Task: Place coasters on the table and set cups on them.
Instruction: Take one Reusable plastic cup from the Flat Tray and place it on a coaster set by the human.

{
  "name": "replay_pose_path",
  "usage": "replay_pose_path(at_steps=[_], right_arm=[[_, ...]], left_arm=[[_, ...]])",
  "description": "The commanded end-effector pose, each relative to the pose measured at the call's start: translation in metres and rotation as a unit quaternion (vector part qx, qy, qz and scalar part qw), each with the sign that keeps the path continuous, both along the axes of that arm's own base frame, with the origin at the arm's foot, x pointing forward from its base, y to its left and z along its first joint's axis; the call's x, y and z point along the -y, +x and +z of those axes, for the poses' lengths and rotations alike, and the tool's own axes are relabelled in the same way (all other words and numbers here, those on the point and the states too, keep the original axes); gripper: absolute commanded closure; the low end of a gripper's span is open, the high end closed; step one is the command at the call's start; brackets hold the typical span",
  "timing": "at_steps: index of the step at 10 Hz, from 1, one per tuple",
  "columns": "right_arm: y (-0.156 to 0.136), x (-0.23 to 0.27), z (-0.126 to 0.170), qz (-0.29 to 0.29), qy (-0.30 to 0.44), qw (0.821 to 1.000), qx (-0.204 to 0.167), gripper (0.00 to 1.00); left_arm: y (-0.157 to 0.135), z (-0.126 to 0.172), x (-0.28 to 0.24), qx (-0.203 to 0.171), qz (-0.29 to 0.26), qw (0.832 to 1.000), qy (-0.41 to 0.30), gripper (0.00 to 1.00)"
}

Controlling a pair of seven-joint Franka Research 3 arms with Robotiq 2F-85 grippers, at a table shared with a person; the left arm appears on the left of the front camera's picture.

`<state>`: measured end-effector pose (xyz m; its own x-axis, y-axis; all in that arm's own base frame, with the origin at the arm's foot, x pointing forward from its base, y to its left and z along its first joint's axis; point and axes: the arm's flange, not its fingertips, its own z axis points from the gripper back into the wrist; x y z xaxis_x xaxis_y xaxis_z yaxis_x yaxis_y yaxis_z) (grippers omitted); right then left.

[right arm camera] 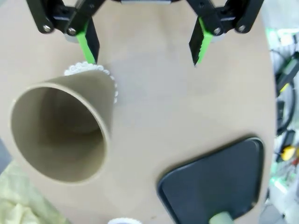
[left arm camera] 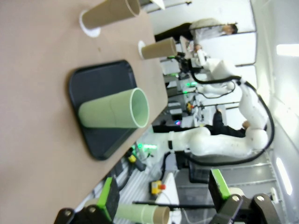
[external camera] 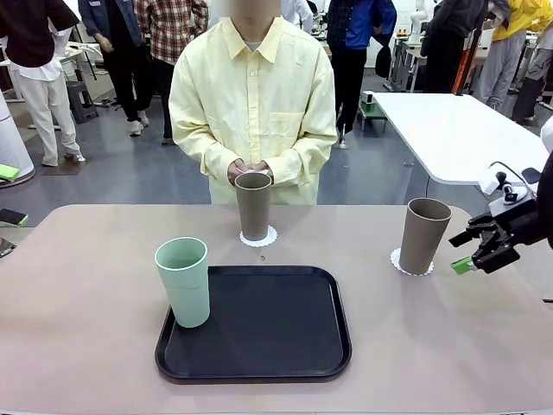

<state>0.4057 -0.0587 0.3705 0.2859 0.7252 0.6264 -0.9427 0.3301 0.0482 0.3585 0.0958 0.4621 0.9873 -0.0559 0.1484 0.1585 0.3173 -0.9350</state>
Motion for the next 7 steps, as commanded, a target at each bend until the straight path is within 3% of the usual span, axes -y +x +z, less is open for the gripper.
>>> replay_pose_path(at_steps=[1,2,7], right_arm=[[-0.024,-0.024,0.036,0.041,-0.066,0.997,-0.014,0.00],[-0.032,-0.035,0.057,0.074,-0.100,0.992,-0.023,0.00],[-0.042,-0.070,0.126,0.024,-0.229,0.972,-0.050,0.00]], left_arm=[[0.000,0.001,-0.001,0.007,-0.001,1.000,-0.005,0.00],[0.000,0.001,-0.001,0.007,-0.001,1.000,-0.005,0.00],[0.000,0.001,-0.001,0.007,-0.001,1.000,-0.005,0.00]])
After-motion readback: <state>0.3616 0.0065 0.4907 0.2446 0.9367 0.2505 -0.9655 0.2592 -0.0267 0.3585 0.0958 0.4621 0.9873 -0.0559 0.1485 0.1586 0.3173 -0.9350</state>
